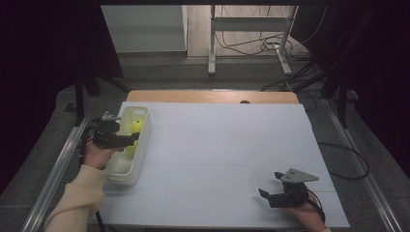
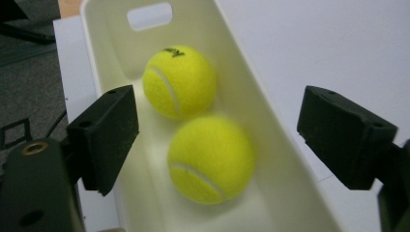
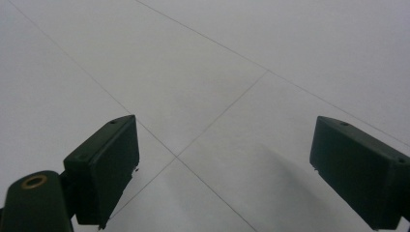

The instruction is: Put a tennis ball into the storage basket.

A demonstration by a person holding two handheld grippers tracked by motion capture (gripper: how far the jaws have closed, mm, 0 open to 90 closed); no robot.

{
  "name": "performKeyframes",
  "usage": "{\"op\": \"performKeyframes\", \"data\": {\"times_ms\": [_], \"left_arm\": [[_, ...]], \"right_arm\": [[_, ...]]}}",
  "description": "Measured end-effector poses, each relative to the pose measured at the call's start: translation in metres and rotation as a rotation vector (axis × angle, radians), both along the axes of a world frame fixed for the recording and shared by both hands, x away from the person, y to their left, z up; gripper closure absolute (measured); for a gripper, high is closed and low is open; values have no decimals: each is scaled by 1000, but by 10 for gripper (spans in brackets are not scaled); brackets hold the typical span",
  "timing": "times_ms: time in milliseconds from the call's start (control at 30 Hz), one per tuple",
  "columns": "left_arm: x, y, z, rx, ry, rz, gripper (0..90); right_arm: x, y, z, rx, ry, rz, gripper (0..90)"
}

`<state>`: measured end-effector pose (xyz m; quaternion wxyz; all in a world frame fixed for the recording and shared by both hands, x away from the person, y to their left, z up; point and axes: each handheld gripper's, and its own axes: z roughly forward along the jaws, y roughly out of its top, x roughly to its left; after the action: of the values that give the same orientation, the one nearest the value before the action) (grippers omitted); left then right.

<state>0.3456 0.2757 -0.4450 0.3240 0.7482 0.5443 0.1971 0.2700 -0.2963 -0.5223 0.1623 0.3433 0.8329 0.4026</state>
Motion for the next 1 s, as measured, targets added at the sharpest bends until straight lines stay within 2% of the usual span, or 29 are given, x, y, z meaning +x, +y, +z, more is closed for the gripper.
{"op": "performKeyframes", "data": {"times_ms": [100,300,400,733,1000], "left_arm": [[-2,0,4,-15,-23,-3,140],[-8,-1,8,-82,-57,-27,132],[-11,-3,10,-97,-72,-42,130],[-28,-20,19,-182,-126,-133,129],[-42,-38,21,-214,-156,-218,134]], "right_arm": [[0,0,0,0,0,1,107],[0,0,0,-1,0,1,108],[0,0,0,-1,0,0,107],[0,0,0,5,-2,-1,108],[-1,0,0,5,-3,-2,107]]}}
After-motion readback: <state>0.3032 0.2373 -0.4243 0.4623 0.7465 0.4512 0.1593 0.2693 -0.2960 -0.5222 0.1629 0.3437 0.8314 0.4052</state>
